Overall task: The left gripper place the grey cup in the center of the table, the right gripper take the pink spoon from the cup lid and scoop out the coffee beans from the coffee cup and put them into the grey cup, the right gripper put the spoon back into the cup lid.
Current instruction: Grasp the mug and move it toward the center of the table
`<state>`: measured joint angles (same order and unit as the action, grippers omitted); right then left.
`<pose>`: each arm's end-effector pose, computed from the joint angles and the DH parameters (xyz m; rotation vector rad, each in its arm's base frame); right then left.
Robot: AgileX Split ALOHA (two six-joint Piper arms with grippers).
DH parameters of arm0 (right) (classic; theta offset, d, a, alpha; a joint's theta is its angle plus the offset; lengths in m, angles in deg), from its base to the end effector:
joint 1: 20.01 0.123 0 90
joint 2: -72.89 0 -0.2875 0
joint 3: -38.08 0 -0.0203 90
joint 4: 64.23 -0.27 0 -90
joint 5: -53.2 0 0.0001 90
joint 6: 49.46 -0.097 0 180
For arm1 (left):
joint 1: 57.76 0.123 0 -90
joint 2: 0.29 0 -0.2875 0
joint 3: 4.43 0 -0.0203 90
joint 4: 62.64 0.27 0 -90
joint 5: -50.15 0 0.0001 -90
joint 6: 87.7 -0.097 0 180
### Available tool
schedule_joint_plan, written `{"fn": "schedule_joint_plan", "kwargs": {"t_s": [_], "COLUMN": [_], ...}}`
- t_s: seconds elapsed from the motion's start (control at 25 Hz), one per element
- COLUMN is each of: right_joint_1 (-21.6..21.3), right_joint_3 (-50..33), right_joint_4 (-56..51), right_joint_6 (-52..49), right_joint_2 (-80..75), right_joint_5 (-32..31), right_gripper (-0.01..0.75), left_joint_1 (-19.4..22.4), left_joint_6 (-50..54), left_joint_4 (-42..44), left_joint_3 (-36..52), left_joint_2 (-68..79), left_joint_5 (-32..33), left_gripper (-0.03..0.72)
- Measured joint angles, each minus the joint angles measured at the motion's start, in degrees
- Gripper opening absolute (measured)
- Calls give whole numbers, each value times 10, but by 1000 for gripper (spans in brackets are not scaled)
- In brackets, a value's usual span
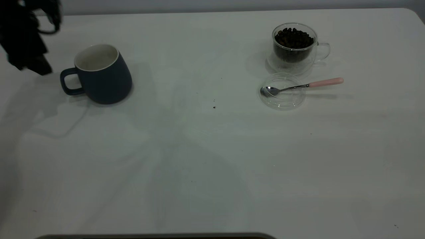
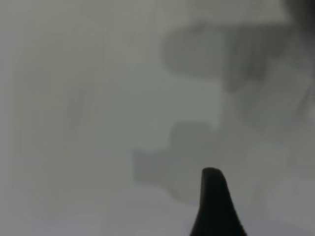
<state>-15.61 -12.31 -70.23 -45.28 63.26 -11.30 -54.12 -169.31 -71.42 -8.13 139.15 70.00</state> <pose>0.0191 0.0107 0.2690 -0.1674 2.1646 0.1306 0.4611 0.0243 0.0426 1.5877 2.2527 0.3184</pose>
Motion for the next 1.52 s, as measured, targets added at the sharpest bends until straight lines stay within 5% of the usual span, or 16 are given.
{"fn": "schedule_joint_plan", "kwargs": {"t_s": [0.36,1.52], "right_joint_1": [0,0], "right_joint_3": [0,0], "right_joint_4": [0,0], "right_joint_6": [0,0], "right_joint_2": [0,0], "right_joint_5": [0,0], "right_gripper": [523,523], "left_joint_1": [-27,-191], "left_joint_6": [-128,-145], "left_joint_4": [-97,-252], "left_joint_3": [-1,-23], "left_joint_2": [37,44], "left_joint_5": [-9,-50], "left_gripper": [565,565]}}
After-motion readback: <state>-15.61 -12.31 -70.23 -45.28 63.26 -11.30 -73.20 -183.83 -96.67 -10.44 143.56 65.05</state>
